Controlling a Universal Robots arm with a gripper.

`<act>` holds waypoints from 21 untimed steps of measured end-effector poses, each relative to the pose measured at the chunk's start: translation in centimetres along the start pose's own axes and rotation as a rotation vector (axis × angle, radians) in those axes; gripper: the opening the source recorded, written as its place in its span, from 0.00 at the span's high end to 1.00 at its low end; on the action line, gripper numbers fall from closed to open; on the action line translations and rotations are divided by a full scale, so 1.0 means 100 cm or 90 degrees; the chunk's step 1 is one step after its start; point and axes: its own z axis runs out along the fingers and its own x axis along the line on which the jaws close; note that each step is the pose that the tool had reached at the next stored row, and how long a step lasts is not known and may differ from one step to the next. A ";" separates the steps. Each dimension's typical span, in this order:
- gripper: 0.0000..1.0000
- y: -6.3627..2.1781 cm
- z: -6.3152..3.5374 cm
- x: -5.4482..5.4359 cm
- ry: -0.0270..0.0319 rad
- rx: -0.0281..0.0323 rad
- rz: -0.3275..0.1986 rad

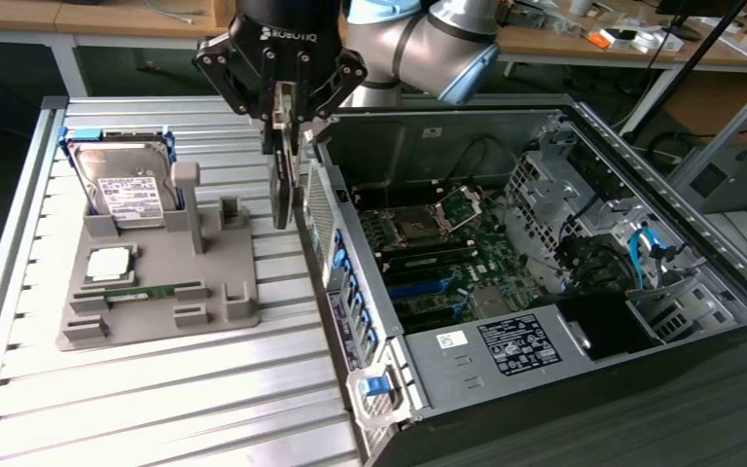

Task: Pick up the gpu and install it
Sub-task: 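Pick up the gpu and move the gpu toward the slot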

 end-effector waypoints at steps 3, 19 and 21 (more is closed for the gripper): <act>0.73 0.0003 -0.0038 -0.004 0.0036 0.0004 0.000; 0.73 0.0018 -0.0094 -0.046 0.0365 0.0028 0.000; 0.73 0.0022 -0.0096 -0.052 0.0411 0.0032 0.000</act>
